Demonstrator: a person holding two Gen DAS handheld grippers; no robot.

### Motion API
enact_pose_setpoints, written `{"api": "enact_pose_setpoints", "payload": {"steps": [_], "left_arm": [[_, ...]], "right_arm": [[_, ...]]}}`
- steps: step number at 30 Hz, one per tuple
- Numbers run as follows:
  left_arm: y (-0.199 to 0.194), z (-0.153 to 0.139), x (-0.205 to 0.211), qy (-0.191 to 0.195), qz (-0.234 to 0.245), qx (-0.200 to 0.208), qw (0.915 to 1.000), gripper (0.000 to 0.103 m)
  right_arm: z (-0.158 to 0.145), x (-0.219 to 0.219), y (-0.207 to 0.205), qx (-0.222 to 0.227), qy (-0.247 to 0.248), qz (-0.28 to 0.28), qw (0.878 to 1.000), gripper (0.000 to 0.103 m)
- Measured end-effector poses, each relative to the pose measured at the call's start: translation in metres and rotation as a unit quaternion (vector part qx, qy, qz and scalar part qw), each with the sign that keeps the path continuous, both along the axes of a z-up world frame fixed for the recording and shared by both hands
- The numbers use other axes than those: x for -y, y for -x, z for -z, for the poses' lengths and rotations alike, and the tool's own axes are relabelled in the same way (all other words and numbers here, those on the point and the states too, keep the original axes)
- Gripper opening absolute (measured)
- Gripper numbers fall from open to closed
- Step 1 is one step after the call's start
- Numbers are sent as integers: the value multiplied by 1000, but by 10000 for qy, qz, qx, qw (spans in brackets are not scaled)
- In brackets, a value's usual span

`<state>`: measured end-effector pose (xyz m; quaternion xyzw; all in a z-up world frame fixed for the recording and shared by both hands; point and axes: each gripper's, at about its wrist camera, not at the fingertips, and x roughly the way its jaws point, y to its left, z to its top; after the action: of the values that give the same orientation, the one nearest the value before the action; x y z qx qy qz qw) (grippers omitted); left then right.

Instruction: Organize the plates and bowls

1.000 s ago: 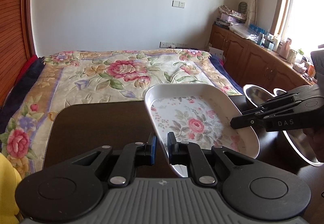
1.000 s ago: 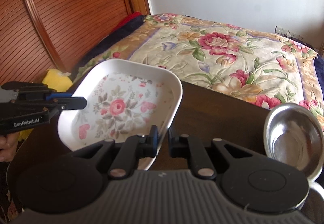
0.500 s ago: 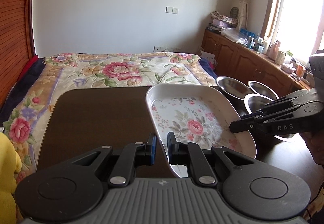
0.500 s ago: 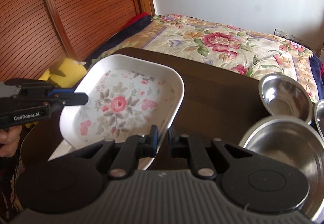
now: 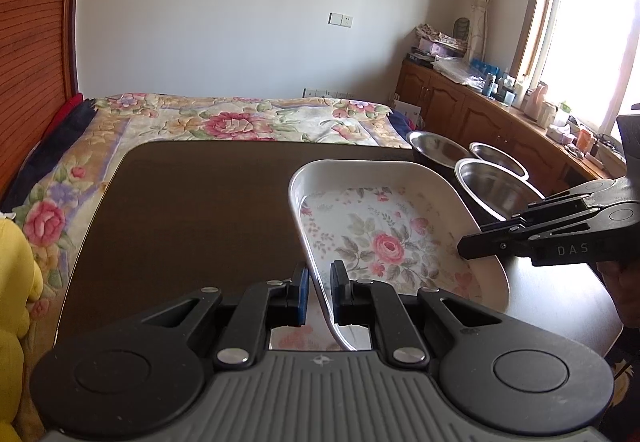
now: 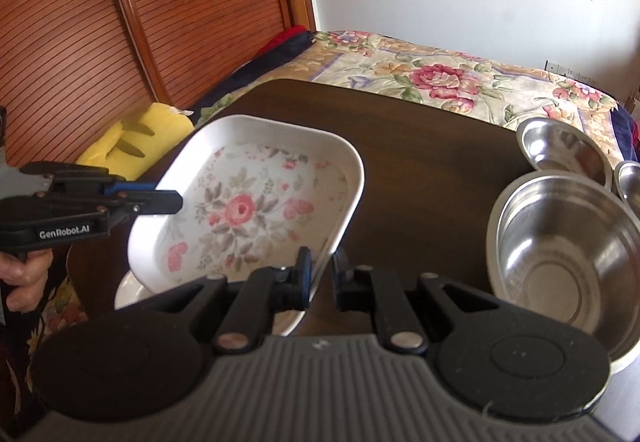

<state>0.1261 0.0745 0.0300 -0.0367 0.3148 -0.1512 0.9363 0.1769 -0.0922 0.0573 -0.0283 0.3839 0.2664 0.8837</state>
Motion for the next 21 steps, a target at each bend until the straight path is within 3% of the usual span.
{"api": "enact_pose_setpoints", "payload": {"steps": [21], "left_arm": [[36, 19, -7, 76, -202, -109, 9997, 12]], "right_arm": [[15, 3, 33, 121, -342, 6, 9993, 13]]}}
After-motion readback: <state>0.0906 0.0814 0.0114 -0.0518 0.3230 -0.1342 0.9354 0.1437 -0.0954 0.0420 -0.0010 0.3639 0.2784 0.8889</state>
